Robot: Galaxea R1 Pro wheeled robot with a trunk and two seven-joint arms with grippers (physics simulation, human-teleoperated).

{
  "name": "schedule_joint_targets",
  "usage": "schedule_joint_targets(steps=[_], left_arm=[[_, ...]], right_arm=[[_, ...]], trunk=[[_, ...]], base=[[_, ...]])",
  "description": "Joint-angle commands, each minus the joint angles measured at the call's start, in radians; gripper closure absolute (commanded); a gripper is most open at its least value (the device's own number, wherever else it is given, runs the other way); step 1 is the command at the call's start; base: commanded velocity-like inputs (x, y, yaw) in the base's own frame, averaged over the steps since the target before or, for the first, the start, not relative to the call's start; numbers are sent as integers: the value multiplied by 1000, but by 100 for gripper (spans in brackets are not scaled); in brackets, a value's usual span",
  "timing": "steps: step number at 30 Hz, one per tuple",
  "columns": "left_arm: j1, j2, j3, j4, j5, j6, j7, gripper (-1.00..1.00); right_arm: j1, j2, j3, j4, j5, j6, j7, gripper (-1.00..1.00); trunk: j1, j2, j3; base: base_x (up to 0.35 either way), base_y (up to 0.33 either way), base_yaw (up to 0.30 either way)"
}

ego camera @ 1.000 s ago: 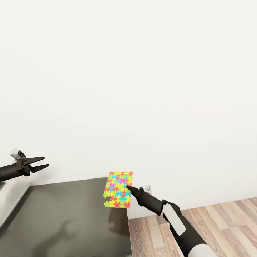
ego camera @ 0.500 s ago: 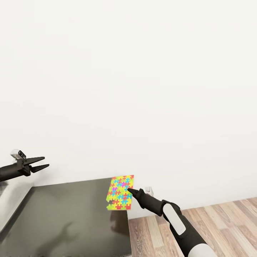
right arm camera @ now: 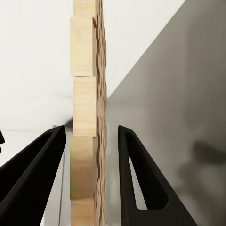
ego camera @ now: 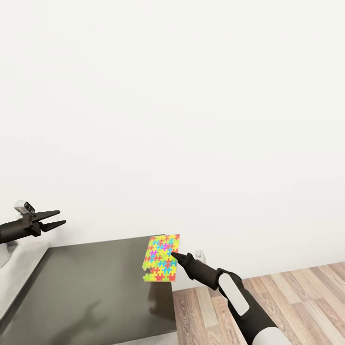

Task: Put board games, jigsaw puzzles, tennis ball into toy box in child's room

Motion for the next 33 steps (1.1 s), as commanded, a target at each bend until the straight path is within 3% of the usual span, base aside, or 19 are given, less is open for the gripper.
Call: schedule_joint_targets(steps=[1,21,33], left_arm=[[-1,1,-7,1,4,11,-5,-100],[-1,3,-9,1,4,10,-5,-100],[-1,1,-9,-12,4,9,-5,-100]], right_arm=[[-1,0,-1,0,-3,4,1,100],[0,0,0,-35,-1,3,1,100],[1,0,2,-53,3,2,0,100]], trunk=[[-4,6,2],[-80,146,65],[-126,230,113]], base=[[-3,0,0],[0,0,4],[0,0,193]])
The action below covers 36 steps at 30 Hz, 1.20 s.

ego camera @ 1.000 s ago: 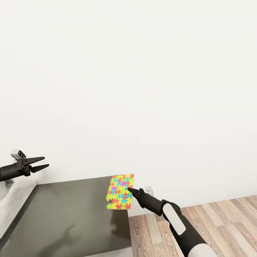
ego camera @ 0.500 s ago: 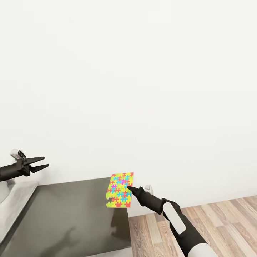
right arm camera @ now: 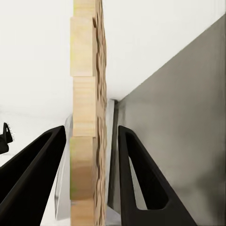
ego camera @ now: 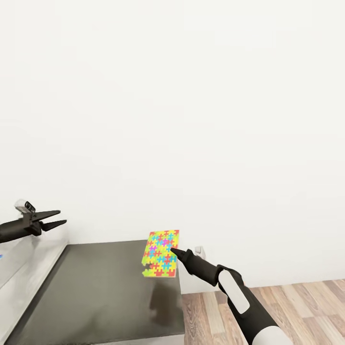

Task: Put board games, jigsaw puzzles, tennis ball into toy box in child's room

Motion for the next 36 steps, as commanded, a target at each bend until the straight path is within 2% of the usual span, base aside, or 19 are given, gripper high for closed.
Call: schedule_joint_targets(steps=[1,9,15,21,31,36], left_arm=[[-1,1,-8,-13,4,11,-5,-100],[-1,1,-10,-54,5,10,-5,-100],[-1,-1,-10,-56,5,10,-5,-100],[-1,-1,-10,-56,5,10,-5,-100],[-1,-3,-10,-57,4,8,-5,-100],[-1,-4,-10,-57,4,8,-5,-100]], right_arm=[[-1,0,-1,0,-3,5,1,100],[-1,-1,-2,-6,-2,5,2,100],[-1,-1,-1,-9,-2,5,1,100],[-1,0,0,-11,-2,5,0,100],[-1,0,0,-11,-2,5,0,100],[-1,0,0,-11,-2,5,0,100]], trunk=[[-4,6,2],[-4,6,4],[-27,48,23],[-50,90,47],[-50,90,55],[-50,90,59]], base=[[0,0,192],[0,0,45],[0,0,19],[0,0,188],[-9,-3,243],[-172,-84,248]])
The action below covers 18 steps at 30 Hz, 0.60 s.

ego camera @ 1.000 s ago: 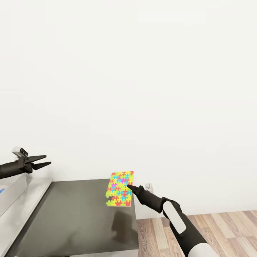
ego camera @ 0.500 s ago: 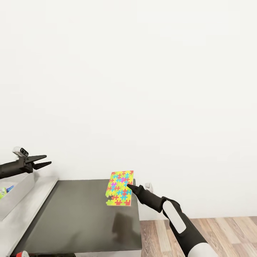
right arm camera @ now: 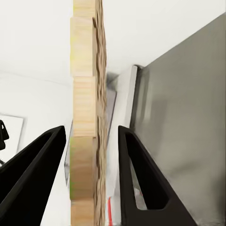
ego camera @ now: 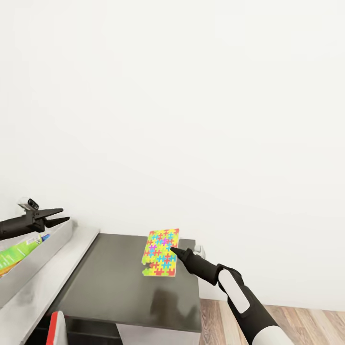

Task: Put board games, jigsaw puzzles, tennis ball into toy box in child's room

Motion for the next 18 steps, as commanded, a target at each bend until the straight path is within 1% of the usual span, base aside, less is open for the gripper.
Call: schedule_joint_targets(steps=[1,4,7,16,18], left_arm=[[-2,1,-7,1,4,11,-5,-100],[-2,1,-8,1,4,11,-5,-100],[-2,1,-7,1,4,11,-5,-100],[-2,2,-7,1,5,12,-5,-100],[-2,3,-6,2,4,12,-5,-100]], right_arm=[[-1,0,-1,0,-4,5,0,100],[-1,0,-1,0,-4,5,0,100],[-1,0,-1,0,-4,5,0,100],[-1,0,-1,0,-4,5,0,100],[-1,0,-1,0,-4,5,0,100]], trunk=[[0,-2,-1],[0,-2,1],[0,-2,4],[0,-2,12],[-8,12,20]], base=[[-230,-116,249],[-237,-116,249],[-106,-46,249],[-15,-6,249],[-1,0,249]])
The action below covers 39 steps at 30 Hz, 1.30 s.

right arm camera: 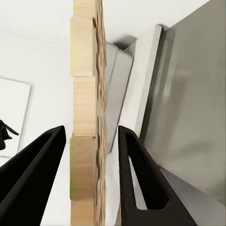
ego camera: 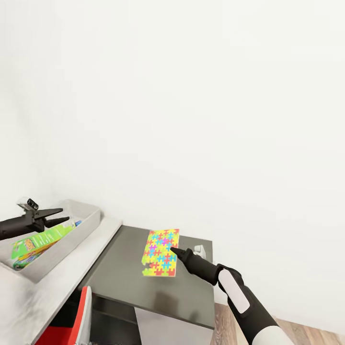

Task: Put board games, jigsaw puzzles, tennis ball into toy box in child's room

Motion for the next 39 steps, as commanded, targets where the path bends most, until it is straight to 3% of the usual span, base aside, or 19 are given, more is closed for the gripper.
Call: schedule_joint_targets(steps=[1,21,39], left_arm=[[-2,1,-7,0,4,11,-5,-100],[-2,-1,-7,0,4,11,-5,-100],[-2,-3,-7,0,4,9,-5,-100]], right_arm=[[-1,0,-1,0,-4,5,0,100],[-1,0,-1,-1,-3,3,0,100],[-1,0,0,-2,-3,4,0,100]], trunk=[[-3,6,2],[-80,146,70],[-80,146,70]], base=[[0,0,249],[0,0,152],[0,0,288]])
